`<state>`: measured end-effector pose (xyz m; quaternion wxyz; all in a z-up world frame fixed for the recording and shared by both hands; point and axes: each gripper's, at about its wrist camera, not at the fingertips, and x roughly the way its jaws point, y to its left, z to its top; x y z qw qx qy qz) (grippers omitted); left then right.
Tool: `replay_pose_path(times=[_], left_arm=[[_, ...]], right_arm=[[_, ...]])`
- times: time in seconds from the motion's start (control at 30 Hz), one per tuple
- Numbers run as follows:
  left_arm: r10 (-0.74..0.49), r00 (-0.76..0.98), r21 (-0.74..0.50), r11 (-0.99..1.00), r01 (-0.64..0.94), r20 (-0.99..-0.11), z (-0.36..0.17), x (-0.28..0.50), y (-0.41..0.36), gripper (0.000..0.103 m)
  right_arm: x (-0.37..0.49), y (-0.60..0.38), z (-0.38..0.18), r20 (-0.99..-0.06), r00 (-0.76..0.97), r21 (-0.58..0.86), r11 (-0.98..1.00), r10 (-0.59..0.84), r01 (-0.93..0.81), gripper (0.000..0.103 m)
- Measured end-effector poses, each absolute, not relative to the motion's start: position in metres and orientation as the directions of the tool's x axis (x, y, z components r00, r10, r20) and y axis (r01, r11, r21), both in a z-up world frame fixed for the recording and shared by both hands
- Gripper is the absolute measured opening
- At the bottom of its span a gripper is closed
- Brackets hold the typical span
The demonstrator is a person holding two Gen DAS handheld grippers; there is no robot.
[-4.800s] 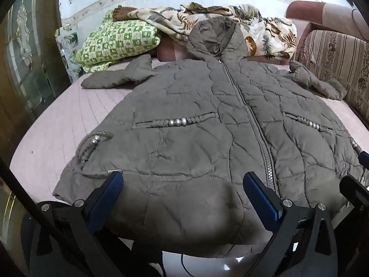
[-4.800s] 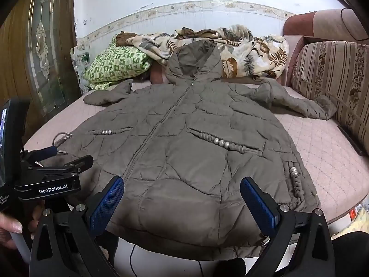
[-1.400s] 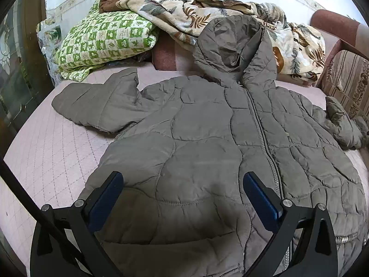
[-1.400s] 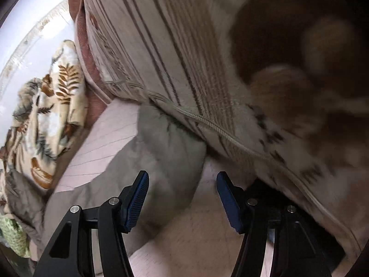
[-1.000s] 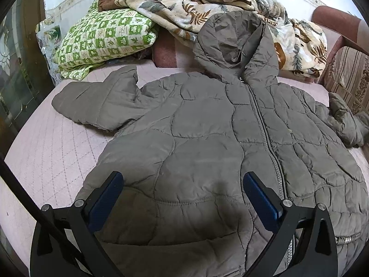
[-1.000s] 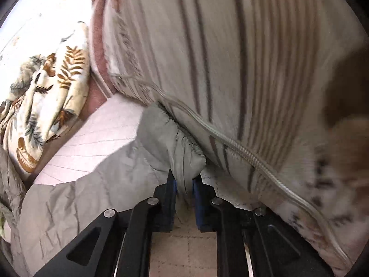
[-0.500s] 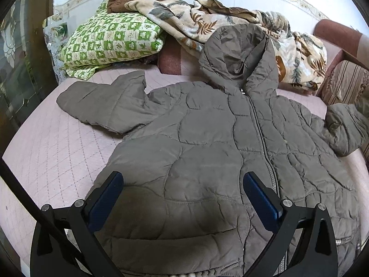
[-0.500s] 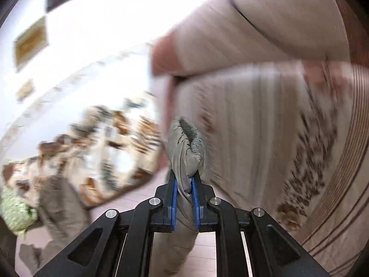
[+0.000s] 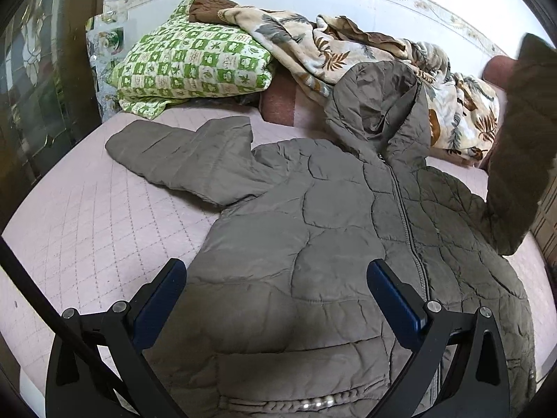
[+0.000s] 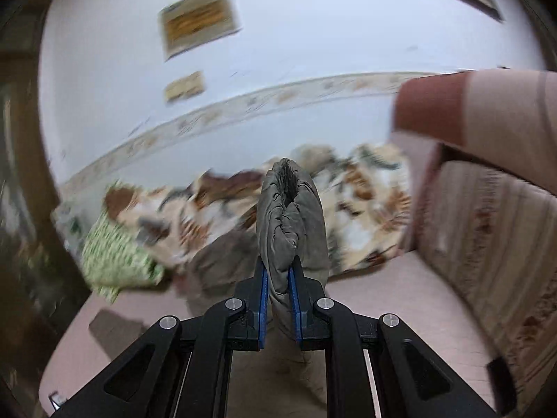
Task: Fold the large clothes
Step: 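Lift the sleeve with the right tool and carry it across the jacket body, then lay the sleeve on the jacket front and open the right tool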
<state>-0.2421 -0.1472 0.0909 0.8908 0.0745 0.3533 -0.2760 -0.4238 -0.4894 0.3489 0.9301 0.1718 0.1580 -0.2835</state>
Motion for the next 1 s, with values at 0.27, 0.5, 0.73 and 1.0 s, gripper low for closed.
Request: replay_pose_path(times=[0.27,0.5,0.73,1.0], left_arm=[[-0.433,0.595,-0.07,0.843,0.533,-0.677,0.09,-0.237,-0.136,0.103],[-0.424,0.578,-0.078,0.847,0.526,-0.698,0.085,-0.232,-0.136,0.103],[-0.416,0.569,-0.082,0.851,0.52,-0.709,0.082,-0.228,-0.137,0.103],[-0.416,0.566,-0.085,0.851,0.519,-0.712,0.081,-0.226,-0.138,0.103]], right_arm=[[-0.324,-0.444,0.259,-0.531,0.783,0.183,0.859,-0.323,0.478,0.012],[-0.252,-0.394,0.147,-0.675,0.708,0.156,0.897,-0.208,0.413,0.012],[-0.219,-0.366,0.089,-0.718,0.685,0.187,0.913,-0.124,0.362,0.013],[-0.227,-0.354,0.081,-0.722,0.69,0.278,0.936,0.054,0.218,0.032]])
